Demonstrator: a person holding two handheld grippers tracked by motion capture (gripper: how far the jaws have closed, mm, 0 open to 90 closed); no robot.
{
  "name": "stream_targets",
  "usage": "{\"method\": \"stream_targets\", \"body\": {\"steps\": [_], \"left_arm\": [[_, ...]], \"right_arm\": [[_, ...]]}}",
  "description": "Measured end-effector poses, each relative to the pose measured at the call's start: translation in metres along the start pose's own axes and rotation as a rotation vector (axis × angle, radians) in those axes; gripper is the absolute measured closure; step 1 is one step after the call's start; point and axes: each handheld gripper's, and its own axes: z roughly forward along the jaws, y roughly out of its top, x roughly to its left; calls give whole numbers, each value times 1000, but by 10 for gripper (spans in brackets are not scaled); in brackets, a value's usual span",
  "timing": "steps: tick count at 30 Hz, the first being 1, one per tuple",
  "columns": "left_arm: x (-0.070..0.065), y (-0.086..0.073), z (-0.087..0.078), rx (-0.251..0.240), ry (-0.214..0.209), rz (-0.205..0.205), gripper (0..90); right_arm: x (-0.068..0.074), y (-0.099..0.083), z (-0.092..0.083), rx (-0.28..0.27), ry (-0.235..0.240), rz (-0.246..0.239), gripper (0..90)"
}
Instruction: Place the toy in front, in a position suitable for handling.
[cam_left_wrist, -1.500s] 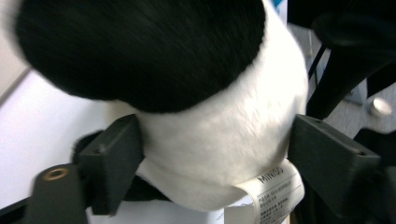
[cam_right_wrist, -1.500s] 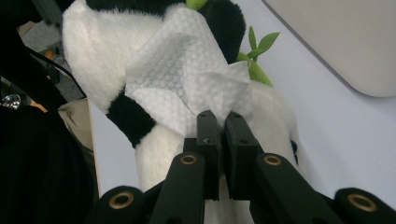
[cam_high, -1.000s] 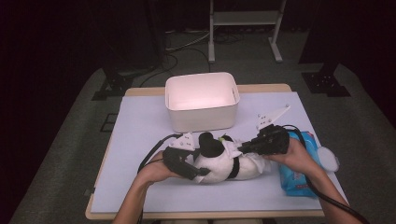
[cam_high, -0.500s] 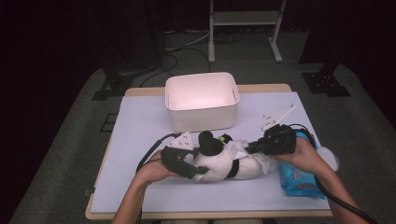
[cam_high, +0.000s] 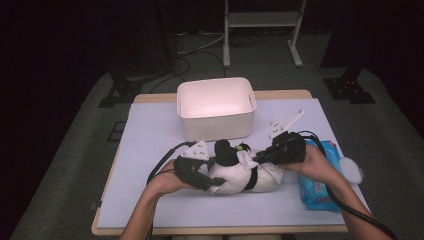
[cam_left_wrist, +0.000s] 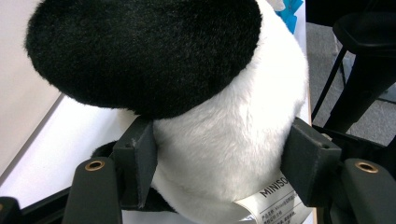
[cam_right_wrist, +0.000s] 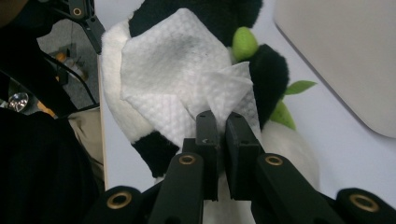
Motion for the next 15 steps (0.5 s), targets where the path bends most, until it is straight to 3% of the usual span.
{"method": "stream_targets", "body": {"steps": [4, 15], "left_arm": [[1, -2, 0, -6, -9, -8, 331], [1, -3, 0, -21, -48, -30, 255]], "right_arm": [[-1, -2, 0, 16, -6, -9, 841], [-5, -17, -12, 10, -20, 28, 841]]}}
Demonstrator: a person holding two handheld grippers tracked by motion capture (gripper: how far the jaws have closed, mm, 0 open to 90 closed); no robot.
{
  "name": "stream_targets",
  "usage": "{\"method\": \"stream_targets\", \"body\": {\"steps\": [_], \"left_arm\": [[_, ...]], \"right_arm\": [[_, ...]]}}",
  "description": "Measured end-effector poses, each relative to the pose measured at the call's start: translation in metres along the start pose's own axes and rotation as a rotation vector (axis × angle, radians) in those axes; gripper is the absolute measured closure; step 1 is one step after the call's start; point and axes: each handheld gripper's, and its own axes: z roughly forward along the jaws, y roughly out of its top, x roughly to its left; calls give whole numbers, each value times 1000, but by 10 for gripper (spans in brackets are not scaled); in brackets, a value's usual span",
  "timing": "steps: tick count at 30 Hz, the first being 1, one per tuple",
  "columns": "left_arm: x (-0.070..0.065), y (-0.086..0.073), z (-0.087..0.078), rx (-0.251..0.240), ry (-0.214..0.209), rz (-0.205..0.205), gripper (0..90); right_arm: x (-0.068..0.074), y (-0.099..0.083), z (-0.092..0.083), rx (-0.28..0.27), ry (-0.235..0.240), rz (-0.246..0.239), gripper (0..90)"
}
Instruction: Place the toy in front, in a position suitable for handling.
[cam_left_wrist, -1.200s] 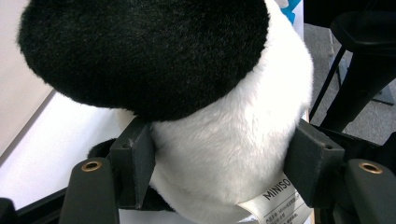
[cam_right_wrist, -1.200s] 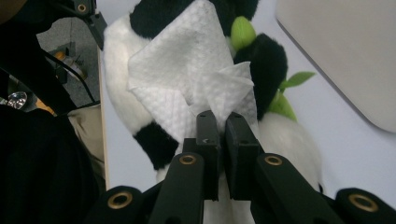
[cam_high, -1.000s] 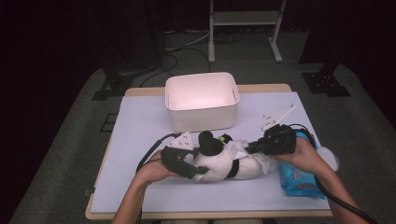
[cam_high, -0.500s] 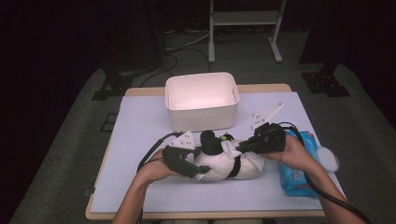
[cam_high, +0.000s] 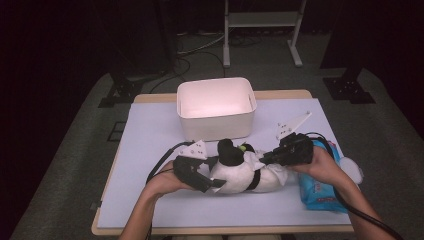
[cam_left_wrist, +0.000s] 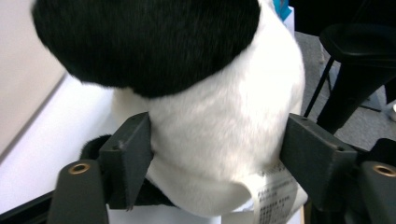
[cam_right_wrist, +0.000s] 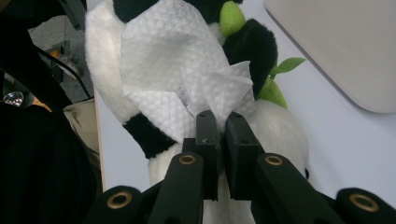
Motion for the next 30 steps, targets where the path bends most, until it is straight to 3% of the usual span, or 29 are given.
{"method": "stream_targets", "body": {"steps": [12, 15, 19, 24, 30], "left_arm": [[2, -8, 15, -15, -14, -17, 175], [3, -9, 15, -49, 3, -21, 263], [2, -4, 7, -51, 34, -1, 383], [-1, 7, -1, -32, 65, 34, 409], [-2, 12, 0, -12, 59, 48, 412]], "right_arm": [[-1, -8, 0, -4, 8, 25, 841], [-2, -8, 3, -4, 15, 37, 842], [-3, -7, 5, -16, 17, 37, 842], [-2, -3, 4, -54, 35, 39, 842], [-1, 7, 0, -90, 49, 22, 842]]}}
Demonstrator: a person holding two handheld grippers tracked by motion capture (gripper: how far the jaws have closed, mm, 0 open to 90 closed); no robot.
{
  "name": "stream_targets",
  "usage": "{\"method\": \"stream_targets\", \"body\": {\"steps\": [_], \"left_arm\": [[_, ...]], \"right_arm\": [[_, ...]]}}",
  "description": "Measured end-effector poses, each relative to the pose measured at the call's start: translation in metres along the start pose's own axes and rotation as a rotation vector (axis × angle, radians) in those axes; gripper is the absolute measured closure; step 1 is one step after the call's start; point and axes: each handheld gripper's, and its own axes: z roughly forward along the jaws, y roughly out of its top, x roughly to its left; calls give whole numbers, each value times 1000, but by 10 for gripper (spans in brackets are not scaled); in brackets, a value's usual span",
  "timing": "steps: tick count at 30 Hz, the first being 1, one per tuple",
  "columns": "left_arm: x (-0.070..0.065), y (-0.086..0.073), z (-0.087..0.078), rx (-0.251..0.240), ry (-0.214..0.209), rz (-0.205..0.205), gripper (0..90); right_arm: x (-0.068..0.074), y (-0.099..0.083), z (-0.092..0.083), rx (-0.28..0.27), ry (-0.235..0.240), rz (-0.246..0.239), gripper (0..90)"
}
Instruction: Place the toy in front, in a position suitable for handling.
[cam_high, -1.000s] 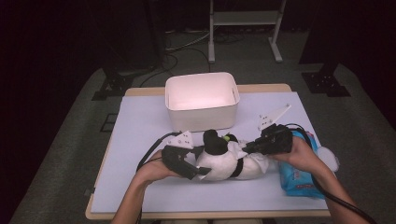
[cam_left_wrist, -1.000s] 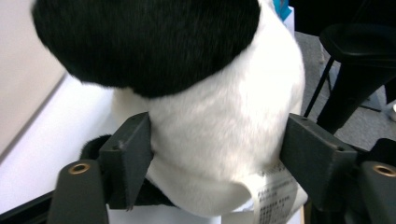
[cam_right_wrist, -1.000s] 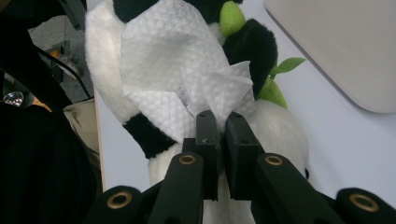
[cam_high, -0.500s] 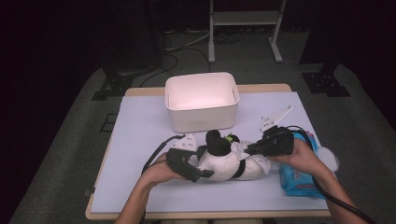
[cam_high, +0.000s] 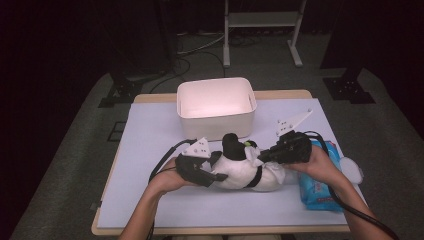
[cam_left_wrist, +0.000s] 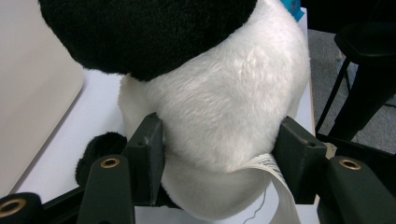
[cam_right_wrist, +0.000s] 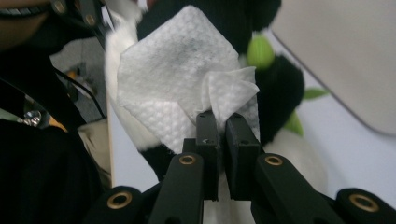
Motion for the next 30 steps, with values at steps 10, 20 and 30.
{"method": "stream_targets", "body": {"steps": [10, 20, 30], "left_arm": [[1, -4, -1, -14, -5, -10, 419], [2, 4, -5, -20, 11, 2, 470], [2, 15, -19, -18, 39, 21, 474]], "right_arm": [[3, 8, -4, 21, -28, -21, 839], [-4, -10, -6, 54, -39, 13, 838], [-4, -5, 9, -13, 11, 23, 849]]}}
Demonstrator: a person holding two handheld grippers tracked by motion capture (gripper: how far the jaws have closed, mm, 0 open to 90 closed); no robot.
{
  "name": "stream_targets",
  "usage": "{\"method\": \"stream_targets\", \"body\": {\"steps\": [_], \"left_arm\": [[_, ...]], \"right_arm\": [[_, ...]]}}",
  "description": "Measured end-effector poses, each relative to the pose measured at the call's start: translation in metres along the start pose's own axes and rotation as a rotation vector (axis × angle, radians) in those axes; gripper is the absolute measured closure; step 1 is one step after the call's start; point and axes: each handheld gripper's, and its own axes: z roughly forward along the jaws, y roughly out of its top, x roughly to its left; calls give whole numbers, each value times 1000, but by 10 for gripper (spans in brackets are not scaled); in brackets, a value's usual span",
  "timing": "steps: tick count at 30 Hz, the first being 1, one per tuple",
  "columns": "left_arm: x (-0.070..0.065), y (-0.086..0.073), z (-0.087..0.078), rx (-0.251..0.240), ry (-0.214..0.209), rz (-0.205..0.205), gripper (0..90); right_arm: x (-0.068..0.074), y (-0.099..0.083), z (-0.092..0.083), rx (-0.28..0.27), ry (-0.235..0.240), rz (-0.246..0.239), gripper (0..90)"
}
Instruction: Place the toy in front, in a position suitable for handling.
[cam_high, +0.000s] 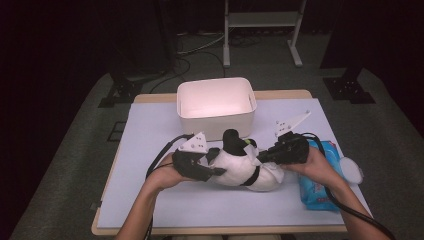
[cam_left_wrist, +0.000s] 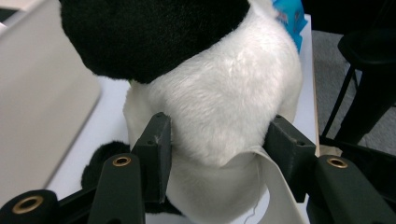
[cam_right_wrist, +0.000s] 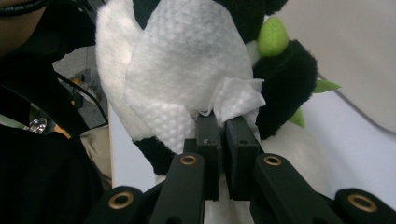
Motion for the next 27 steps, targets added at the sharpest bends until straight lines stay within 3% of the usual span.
{"method": "stream_targets", "body": {"steps": [3, 6, 10, 12, 17, 20, 22, 27], "left_arm": [[-1, 8, -12, -27, 16, 13, 474], [-1, 13, -20, -22, 28, 24, 473], [-1, 12, -19, -4, 16, 27, 467], [-1, 11, -16, -8, 12, 23, 462], [-3, 17, -12, -7, 6, 34, 450], [-4, 17, -10, 5, 3, 38, 435], [-4, 16, -10, -3, 1, 31, 434], [-4, 17, -9, -5, -4, 31, 428]], "right_arm": [[2, 5, 0, -15, 6, -5, 850], [4, 9, 3, -26, 17, -8, 850], [3, 9, 1, -36, 25, -9, 850], [3, 11, -5, -67, 31, -5, 850], [9, 27, -18, -94, 16, -44, 849], [12, 29, -16, -44, -4, -55, 849], [9, 22, -15, -33, -7, -40, 849], [3, 1, -2, 56, -25, -13, 849]]}}
